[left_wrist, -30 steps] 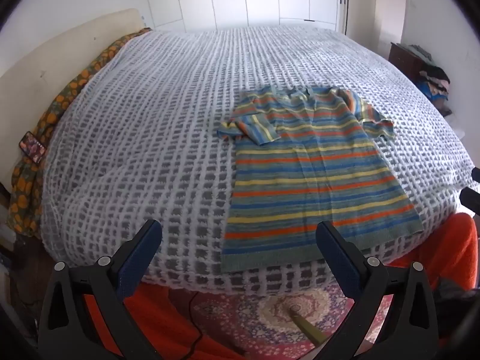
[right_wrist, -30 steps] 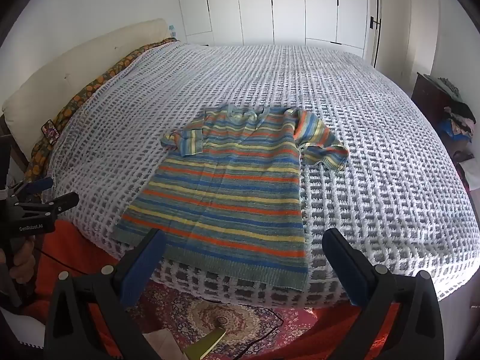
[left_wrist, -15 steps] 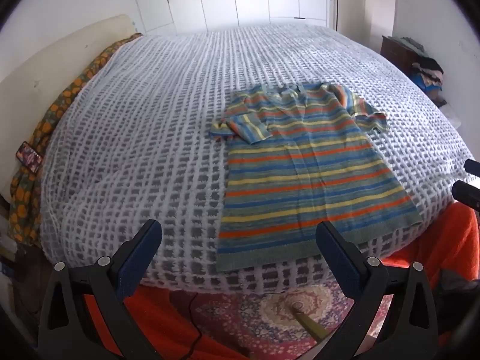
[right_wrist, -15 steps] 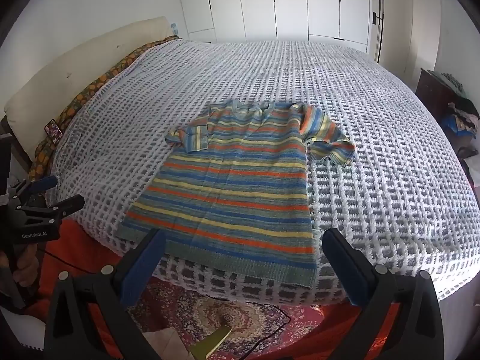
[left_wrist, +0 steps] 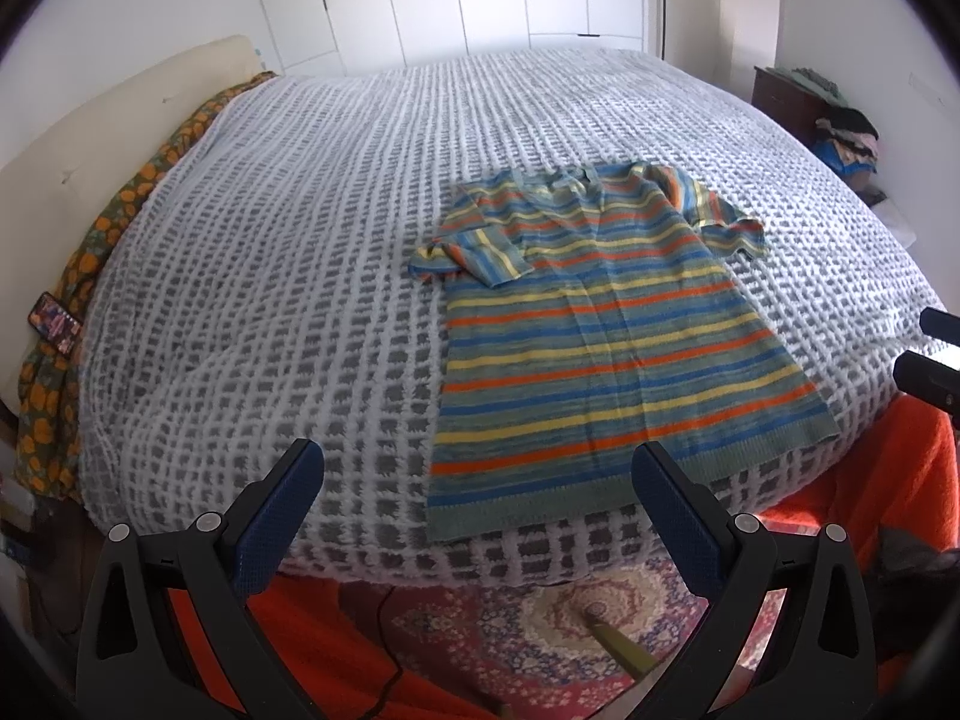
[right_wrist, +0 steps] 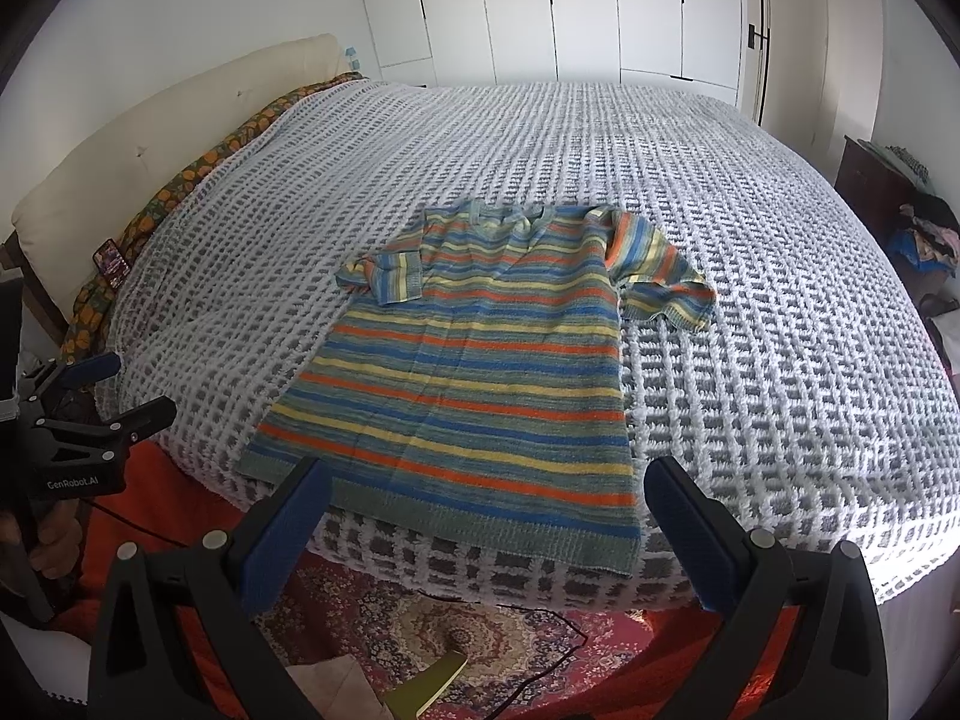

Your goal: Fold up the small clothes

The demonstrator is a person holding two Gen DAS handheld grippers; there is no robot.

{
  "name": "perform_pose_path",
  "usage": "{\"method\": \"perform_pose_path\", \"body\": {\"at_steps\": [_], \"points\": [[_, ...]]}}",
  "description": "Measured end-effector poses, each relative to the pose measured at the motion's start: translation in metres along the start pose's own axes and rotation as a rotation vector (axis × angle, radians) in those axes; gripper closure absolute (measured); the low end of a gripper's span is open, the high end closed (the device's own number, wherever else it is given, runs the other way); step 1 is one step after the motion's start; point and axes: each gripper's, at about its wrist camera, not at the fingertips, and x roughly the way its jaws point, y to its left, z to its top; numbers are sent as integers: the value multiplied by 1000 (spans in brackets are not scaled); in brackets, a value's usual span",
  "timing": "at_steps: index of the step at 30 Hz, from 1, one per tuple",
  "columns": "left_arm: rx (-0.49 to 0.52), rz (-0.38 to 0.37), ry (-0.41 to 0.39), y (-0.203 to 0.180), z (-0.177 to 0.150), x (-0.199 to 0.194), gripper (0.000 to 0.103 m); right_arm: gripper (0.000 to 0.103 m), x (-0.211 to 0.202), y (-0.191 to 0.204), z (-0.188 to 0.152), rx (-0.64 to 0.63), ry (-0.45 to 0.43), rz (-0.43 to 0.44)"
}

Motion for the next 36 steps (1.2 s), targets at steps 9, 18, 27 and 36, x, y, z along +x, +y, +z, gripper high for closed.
{"method": "perform_pose_path", "body": {"at_steps": [9, 18, 27, 36], "points": [[4, -4, 5, -4, -3, -1, 1, 0, 3, 1, -1, -1, 10, 9], [10, -12, 11, -4, -4, 1, 1, 0, 2, 2, -1, 1, 11, 11], [16, -15, 10, -4, -4, 0, 1, 0, 2, 3, 1, 2, 10, 14], [16, -15, 11, -4, -5, 0, 1, 0, 3, 4, 1, 4, 13, 16]]}}
